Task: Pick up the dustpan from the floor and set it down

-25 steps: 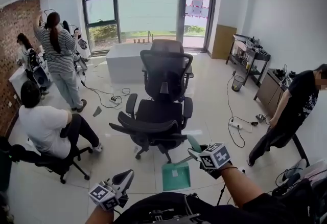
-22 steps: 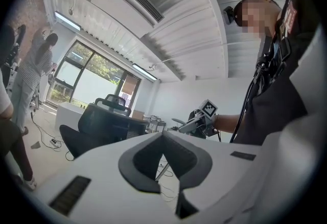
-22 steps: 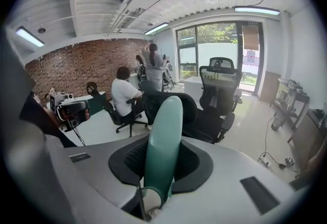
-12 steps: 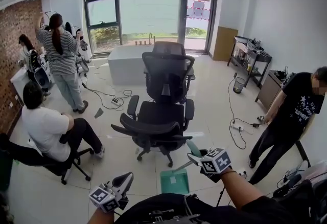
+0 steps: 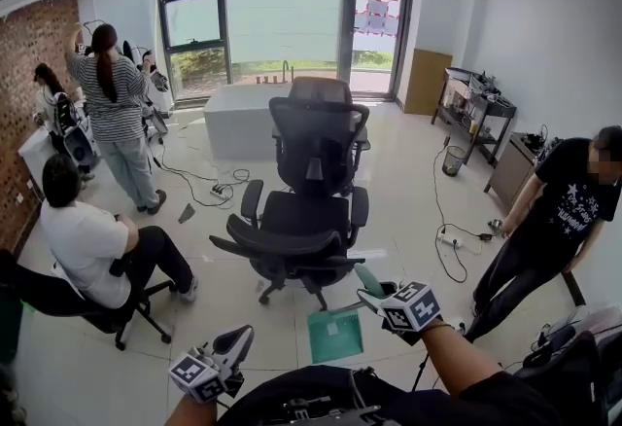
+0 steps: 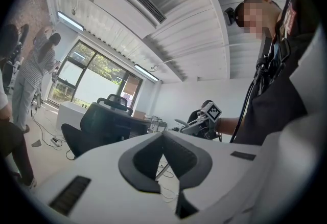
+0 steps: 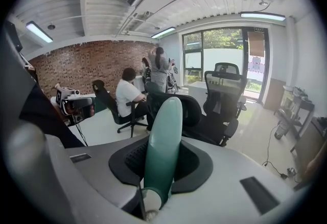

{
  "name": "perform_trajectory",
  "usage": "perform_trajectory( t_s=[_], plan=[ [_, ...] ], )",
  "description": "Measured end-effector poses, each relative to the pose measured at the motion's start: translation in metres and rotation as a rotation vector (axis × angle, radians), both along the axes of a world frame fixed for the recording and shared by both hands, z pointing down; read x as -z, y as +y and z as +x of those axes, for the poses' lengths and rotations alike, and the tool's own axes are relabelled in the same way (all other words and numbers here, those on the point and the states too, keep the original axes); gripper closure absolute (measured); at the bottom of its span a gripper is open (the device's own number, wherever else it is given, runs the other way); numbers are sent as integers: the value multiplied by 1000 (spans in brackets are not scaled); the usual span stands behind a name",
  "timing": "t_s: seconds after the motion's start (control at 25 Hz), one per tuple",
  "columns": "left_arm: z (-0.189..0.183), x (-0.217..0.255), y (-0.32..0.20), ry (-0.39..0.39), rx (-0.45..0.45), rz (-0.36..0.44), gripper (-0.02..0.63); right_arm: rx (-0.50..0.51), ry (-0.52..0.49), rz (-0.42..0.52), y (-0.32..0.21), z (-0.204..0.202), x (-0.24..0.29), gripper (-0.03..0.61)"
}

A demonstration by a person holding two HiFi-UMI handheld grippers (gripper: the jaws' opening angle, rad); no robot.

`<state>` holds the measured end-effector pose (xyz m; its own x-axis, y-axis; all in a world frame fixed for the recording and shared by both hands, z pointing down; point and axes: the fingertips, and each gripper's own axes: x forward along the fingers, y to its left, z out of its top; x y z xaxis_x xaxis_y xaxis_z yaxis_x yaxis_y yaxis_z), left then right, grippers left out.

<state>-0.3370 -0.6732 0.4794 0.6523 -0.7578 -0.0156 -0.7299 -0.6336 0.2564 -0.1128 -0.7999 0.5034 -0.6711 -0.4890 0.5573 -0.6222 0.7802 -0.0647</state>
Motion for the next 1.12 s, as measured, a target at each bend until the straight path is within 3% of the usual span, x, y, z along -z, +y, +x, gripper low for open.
perform_trajectory(
  t_s=[1.12],
  plan=[
    [-13, -3, -12, 37, 28, -35, 601, 25, -22, -18, -7, -11, -5, 469]
  ],
)
